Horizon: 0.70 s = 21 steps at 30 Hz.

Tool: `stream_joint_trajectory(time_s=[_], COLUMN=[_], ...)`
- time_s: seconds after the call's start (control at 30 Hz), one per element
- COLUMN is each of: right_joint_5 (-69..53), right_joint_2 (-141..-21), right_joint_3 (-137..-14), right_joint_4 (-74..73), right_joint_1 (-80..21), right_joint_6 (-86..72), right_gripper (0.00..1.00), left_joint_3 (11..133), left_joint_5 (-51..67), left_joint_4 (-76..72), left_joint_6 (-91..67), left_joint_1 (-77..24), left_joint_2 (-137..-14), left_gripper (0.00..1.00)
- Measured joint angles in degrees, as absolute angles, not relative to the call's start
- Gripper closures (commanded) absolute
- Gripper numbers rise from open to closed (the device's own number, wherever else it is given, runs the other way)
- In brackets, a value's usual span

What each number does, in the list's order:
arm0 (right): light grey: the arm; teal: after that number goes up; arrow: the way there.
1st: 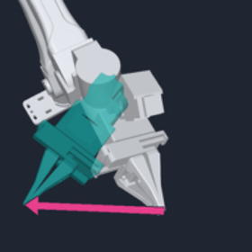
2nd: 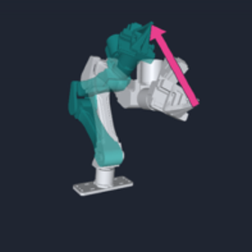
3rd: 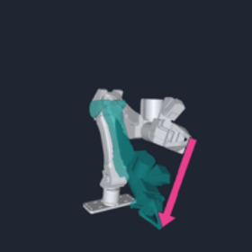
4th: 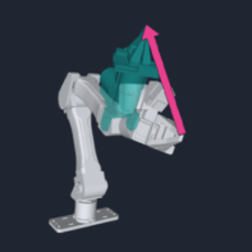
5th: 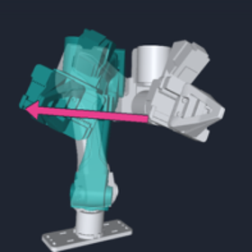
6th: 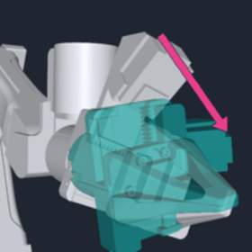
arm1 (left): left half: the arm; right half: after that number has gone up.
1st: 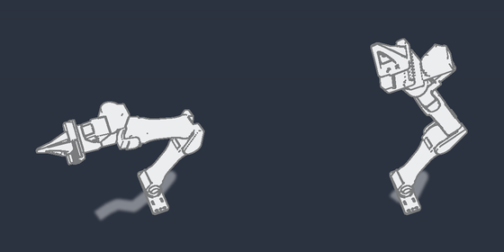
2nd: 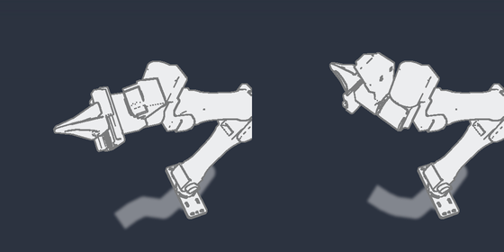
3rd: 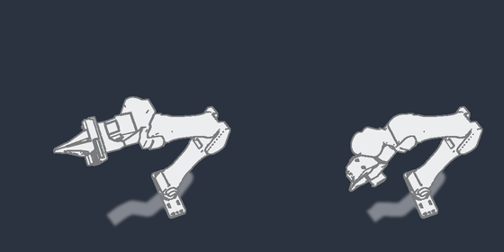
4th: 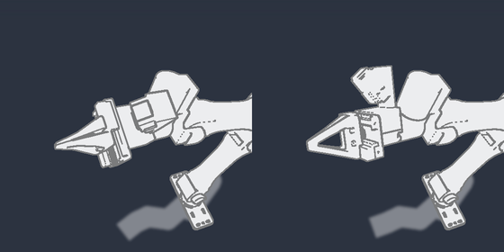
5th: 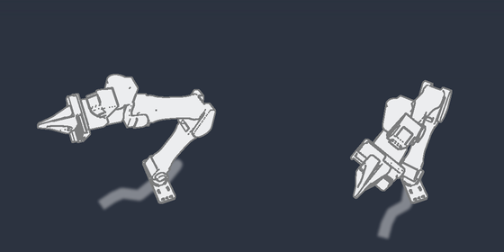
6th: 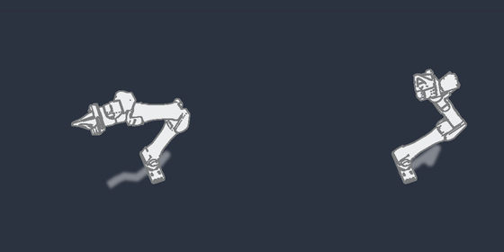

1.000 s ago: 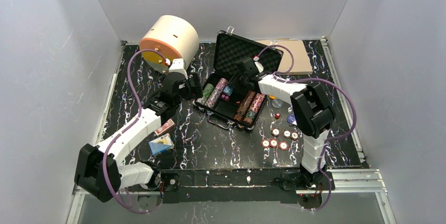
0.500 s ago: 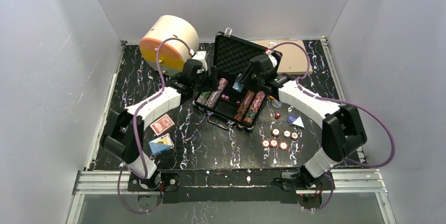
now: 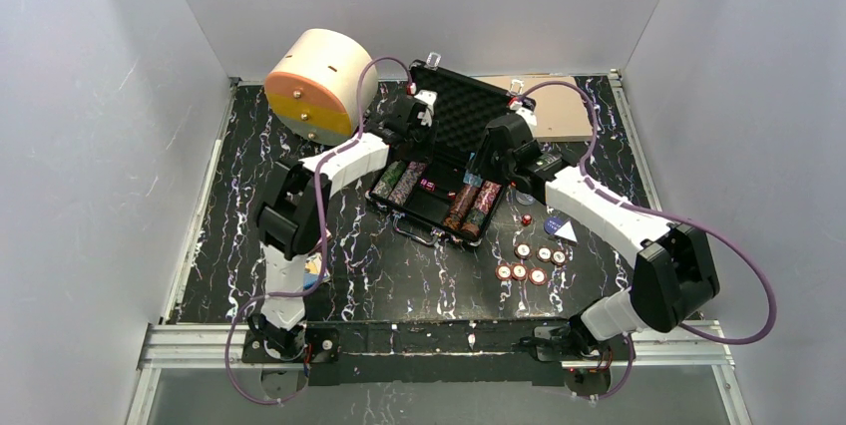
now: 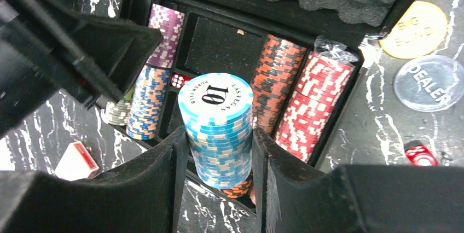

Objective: Pack up texas hold em set

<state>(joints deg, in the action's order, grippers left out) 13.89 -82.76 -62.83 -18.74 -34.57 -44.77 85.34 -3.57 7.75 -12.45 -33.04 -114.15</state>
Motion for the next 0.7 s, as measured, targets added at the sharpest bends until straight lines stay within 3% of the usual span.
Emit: stream_joint_trajectory(time_s=[0.7], right_joint_5=[15.2], right_joint_2=[-80.7], right_joint_3=[-60.8], right_joint_4=[-19.6], right_joint_1=[-33.4], right_joint_6=[-41.3], right_gripper=[0.77], left_joint_3=[99.9], left_joint_5=[-4.4], left_joint_4=[25.1], left_joint_6=[-3.9], left_joint_1=[-33.2], left_joint_2=[-124.2], left_gripper=[0.62])
